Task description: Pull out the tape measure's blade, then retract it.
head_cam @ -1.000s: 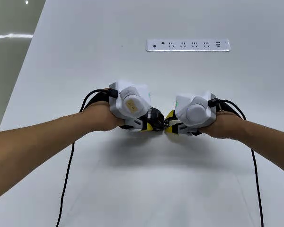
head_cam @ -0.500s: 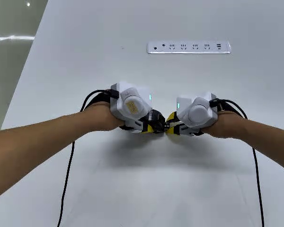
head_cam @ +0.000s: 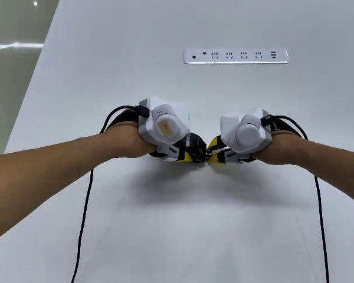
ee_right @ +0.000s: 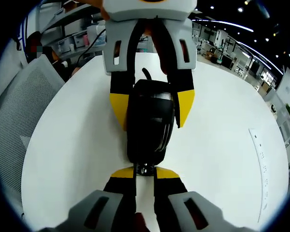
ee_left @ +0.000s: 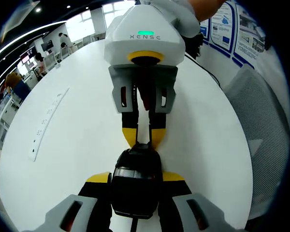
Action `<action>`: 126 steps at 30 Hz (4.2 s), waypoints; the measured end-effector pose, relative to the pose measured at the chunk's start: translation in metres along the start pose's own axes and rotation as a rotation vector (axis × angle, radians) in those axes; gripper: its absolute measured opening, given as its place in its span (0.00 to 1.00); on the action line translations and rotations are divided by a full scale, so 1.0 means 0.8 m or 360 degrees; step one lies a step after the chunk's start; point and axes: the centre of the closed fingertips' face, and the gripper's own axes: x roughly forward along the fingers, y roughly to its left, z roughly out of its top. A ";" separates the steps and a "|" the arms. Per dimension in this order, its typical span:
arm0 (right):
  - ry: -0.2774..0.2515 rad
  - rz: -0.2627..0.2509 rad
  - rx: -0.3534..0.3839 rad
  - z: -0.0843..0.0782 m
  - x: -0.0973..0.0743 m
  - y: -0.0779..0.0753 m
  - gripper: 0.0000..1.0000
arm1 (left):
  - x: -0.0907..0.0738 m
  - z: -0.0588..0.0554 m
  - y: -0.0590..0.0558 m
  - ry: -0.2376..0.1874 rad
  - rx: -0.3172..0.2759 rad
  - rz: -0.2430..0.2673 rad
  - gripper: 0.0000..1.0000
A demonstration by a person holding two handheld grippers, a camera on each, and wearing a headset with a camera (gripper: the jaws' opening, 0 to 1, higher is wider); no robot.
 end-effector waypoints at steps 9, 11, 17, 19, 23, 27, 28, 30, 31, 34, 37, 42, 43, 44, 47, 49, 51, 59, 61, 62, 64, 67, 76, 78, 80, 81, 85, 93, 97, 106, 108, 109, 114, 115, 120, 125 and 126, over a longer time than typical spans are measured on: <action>0.0012 -0.0001 -0.0027 -0.002 -0.002 -0.002 0.11 | 0.000 0.000 0.002 0.0007 -0.0015 0.0001 0.34; 0.0012 0.0001 -0.0022 -0.002 -0.002 -0.002 0.11 | 0.000 0.000 0.002 0.0007 -0.0017 0.0001 0.34; 0.0017 0.0010 -0.0012 -0.009 -0.007 -0.004 0.11 | -0.002 0.002 0.001 0.0001 -0.0017 0.0009 0.33; 0.0021 0.0011 -0.0009 -0.011 -0.009 -0.003 0.11 | -0.002 0.002 0.001 -0.0002 -0.0019 0.0009 0.33; 0.0026 0.0012 -0.0003 -0.012 -0.013 -0.001 0.11 | -0.001 0.002 0.001 -0.0002 -0.0020 0.0007 0.33; 0.0029 0.0012 -0.0003 -0.014 -0.015 0.000 0.11 | -0.002 0.003 0.001 0.0000 -0.0022 0.0007 0.33; 0.0029 0.0012 -0.0003 -0.014 -0.017 0.000 0.11 | -0.003 0.003 0.001 0.0001 -0.0023 0.0006 0.33; 0.0031 0.0012 -0.0002 -0.016 -0.017 -0.001 0.11 | -0.003 0.003 0.001 0.0003 -0.0025 0.0007 0.33; 0.0032 0.0012 0.0000 -0.018 -0.018 0.000 0.11 | -0.003 0.003 0.001 0.0004 -0.0024 0.0008 0.33; 0.0036 0.0010 0.0005 -0.021 -0.022 0.001 0.11 | -0.003 0.003 0.001 0.0005 -0.0025 0.0007 0.33; 0.0044 0.0008 0.0005 -0.023 -0.026 0.002 0.11 | -0.003 0.003 0.002 0.0006 -0.0022 0.0005 0.33; 0.0049 0.0006 0.0020 -0.030 -0.029 0.001 0.11 | -0.003 0.004 0.001 0.0010 -0.0025 0.0006 0.33; 0.0050 0.0005 0.0020 -0.031 -0.030 0.002 0.11 | -0.004 0.004 0.001 0.0009 -0.0027 0.0007 0.33; 0.0052 0.0003 0.0019 -0.032 -0.030 0.002 0.11 | -0.004 0.004 0.001 0.0008 -0.0028 0.0008 0.33; 0.0060 0.0001 0.0024 -0.037 -0.035 0.002 0.11 | -0.004 0.004 0.001 0.0005 -0.0034 0.0003 0.33; 0.0071 -0.0001 0.0024 -0.041 -0.038 0.001 0.11 | -0.003 0.004 0.002 0.0004 -0.0044 0.0001 0.33; 0.0075 -0.0002 0.0029 -0.044 -0.041 0.001 0.11 | -0.002 0.003 0.002 0.0004 -0.0046 0.0001 0.33; 0.0085 -0.0005 0.0030 -0.052 -0.046 0.000 0.11 | -0.002 0.003 0.003 0.0004 -0.0050 0.0000 0.33; 0.0088 -0.0005 0.0031 -0.054 -0.048 0.000 0.11 | -0.001 0.003 0.003 0.0008 -0.0049 0.0000 0.33; 0.0091 -0.0006 0.0032 -0.056 -0.049 0.001 0.11 | -0.001 0.002 0.003 0.0008 -0.0048 0.0000 0.33; 0.0092 -0.0007 0.0034 -0.057 -0.050 0.001 0.11 | -0.001 0.002 0.003 0.0009 -0.0048 0.0001 0.33; 0.0093 -0.0007 0.0033 -0.058 -0.051 0.001 0.11 | -0.001 0.002 0.003 0.0009 -0.0048 0.0001 0.33; 0.0113 -0.0019 0.0053 -0.074 -0.063 -0.001 0.11 | -0.002 0.003 0.002 0.0013 -0.0049 -0.0003 0.33; 0.0116 -0.0019 0.0055 -0.077 -0.065 -0.001 0.11 | -0.002 0.003 0.002 0.0015 -0.0048 -0.0005 0.33; 0.0120 -0.0019 0.0057 -0.079 -0.067 -0.001 0.11 | -0.002 0.003 0.002 0.0017 -0.0048 -0.0006 0.33; 0.0122 -0.0017 0.0056 -0.080 -0.068 -0.001 0.11 | -0.002 0.003 0.002 0.0017 -0.0049 -0.0007 0.33; 0.0128 -0.0018 0.0059 -0.085 -0.072 -0.002 0.11 | -0.002 0.003 0.002 0.0019 -0.0048 -0.0005 0.33; 0.0141 -0.0018 0.0074 -0.096 -0.081 -0.002 0.11 | -0.001 0.003 0.001 0.0026 -0.0044 -0.0005 0.33; 0.0146 -0.0017 0.0079 -0.102 -0.085 -0.001 0.11 | 0.000 0.002 0.002 0.0030 -0.0040 -0.0007 0.33; 0.0161 -0.0014 0.0070 -0.112 -0.091 0.000 0.11 | 0.001 0.002 0.003 0.0038 -0.0037 -0.0008 0.33; 0.0165 -0.0013 0.0070 -0.114 -0.092 0.001 0.11 | 0.002 0.002 0.003 0.0040 -0.0033 -0.0010 0.33; 0.0170 -0.0014 0.0066 -0.115 -0.094 0.001 0.11 | 0.002 0.001 0.003 0.0042 -0.0036 -0.0009 0.33; 0.0176 -0.0013 0.0067 -0.118 -0.096 0.001 0.11 | 0.002 0.001 0.003 0.0045 -0.0035 -0.0009 0.33; 0.0177 -0.0013 0.0067 -0.119 -0.096 0.001 0.11 | 0.002 0.001 0.003 0.0045 -0.0035 -0.0009 0.33; 0.0193 -0.0016 0.0076 -0.131 -0.107 0.001 0.11 | 0.002 0.001 0.004 0.0049 -0.0034 -0.0010 0.33; 0.0195 -0.0018 0.0081 -0.136 -0.111 0.002 0.11 | 0.002 0.002 0.003 0.0051 -0.0034 -0.0009 0.33; 0.0198 -0.0017 0.0080 -0.137 -0.112 0.002 0.11 | 0.002 0.002 0.003 0.0051 -0.0035 -0.0009 0.33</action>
